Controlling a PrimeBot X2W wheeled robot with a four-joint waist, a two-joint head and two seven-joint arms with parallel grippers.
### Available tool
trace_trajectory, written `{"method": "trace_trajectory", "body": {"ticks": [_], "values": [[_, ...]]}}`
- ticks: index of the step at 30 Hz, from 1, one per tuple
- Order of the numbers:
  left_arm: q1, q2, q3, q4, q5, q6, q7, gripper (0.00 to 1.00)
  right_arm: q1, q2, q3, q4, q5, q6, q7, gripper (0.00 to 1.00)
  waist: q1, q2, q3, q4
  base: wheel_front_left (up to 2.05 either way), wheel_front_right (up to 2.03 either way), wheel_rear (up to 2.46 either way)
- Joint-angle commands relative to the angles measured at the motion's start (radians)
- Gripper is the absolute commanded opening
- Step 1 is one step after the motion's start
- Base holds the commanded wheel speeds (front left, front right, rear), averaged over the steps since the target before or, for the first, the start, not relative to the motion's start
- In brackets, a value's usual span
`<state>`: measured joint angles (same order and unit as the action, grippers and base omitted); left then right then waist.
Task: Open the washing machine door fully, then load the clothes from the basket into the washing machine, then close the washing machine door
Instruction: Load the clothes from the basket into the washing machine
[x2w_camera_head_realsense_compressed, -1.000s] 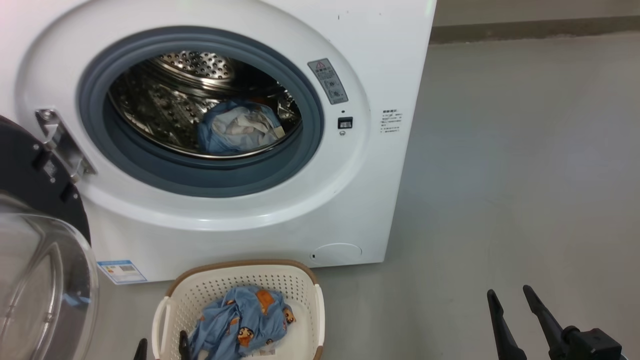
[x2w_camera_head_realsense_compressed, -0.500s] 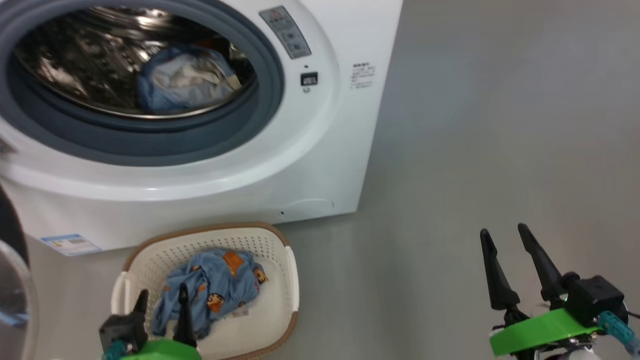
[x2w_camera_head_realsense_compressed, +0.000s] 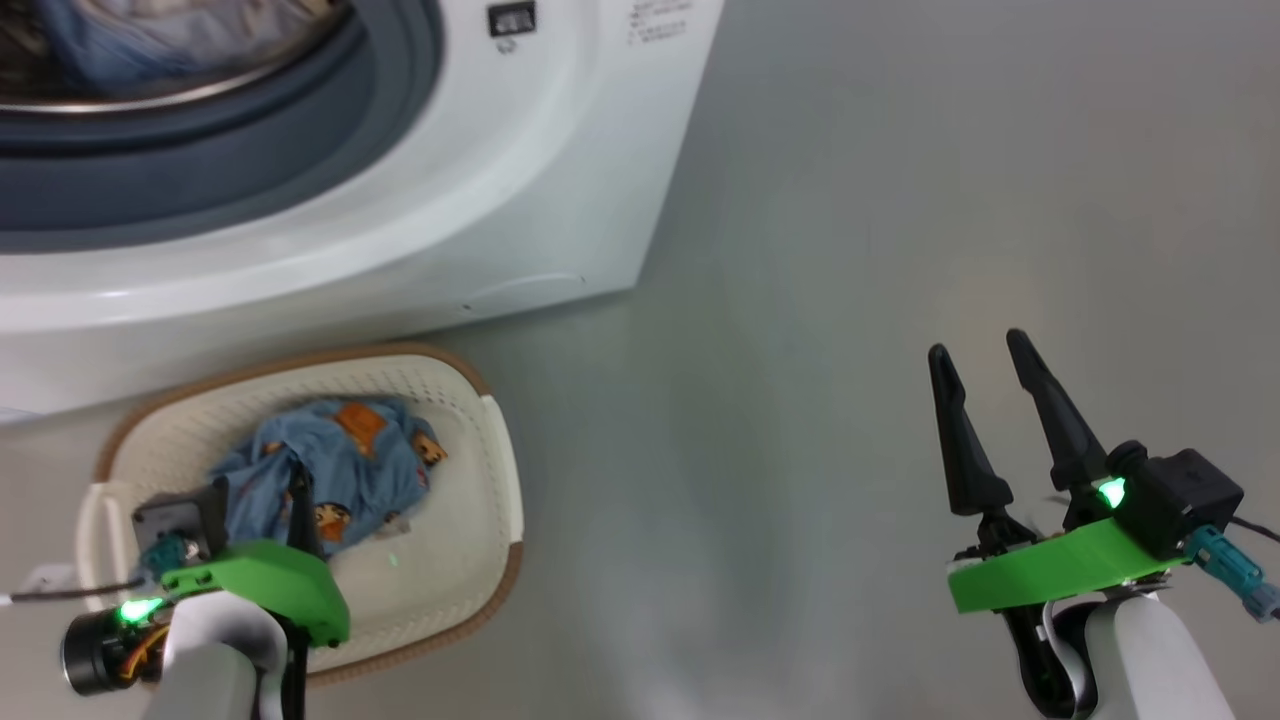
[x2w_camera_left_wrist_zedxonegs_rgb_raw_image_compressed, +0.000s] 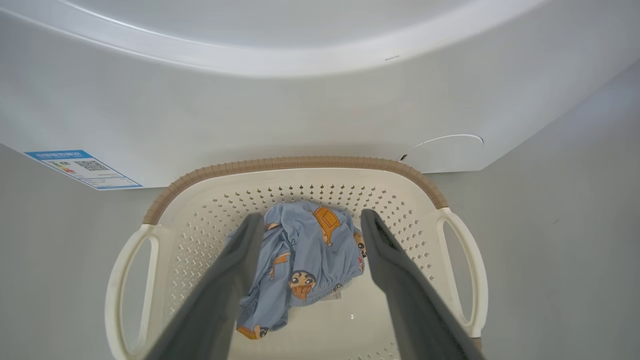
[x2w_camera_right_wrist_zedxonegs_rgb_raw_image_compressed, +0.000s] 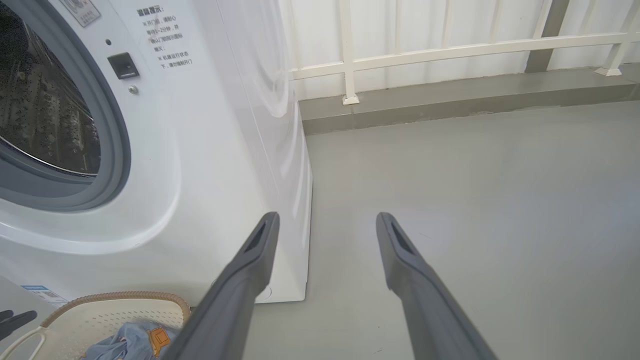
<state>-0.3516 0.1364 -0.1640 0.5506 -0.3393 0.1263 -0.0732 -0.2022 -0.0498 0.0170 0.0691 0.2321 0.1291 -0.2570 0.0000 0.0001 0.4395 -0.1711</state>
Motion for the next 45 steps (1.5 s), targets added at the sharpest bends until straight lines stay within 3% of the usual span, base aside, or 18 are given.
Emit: {"method": "trace_trajectory", "body": {"ticks": [1,24,37,45], "values": [[-0.041,0.029,0.037,0.03,-0.013,-0.013,-0.007,1.0,-0.02,-0.001,0.023,-0.028,0.004,0.002,-0.005,1.0,0.0,-0.0001,0.086,-0.057,0.0,0.0,0.0],[-0.383,0.082,0.066,0.534,-0.074,-0.074,-0.006,1.0,-0.089,-0.001,0.041,-0.04,0.011,0.002,-0.005,1.0,0.0,-0.0001,0.284,-0.088,0.0,0.0,0.0],[-0.523,0.106,0.068,0.673,-0.096,-0.086,-0.01,1.0,-0.121,-0.001,0.034,-0.059,0.008,0.002,-0.005,1.0,0.0,-0.0001,0.375,-0.095,0.0,0.0,0.0],[-0.581,0.123,0.075,0.705,-0.112,-0.07,-0.002,1.0,-0.125,0.0,0.015,-0.077,0.006,0.002,-0.005,1.0,0.0,-0.0001,0.434,-0.096,0.0,0.0,0.0]]}}
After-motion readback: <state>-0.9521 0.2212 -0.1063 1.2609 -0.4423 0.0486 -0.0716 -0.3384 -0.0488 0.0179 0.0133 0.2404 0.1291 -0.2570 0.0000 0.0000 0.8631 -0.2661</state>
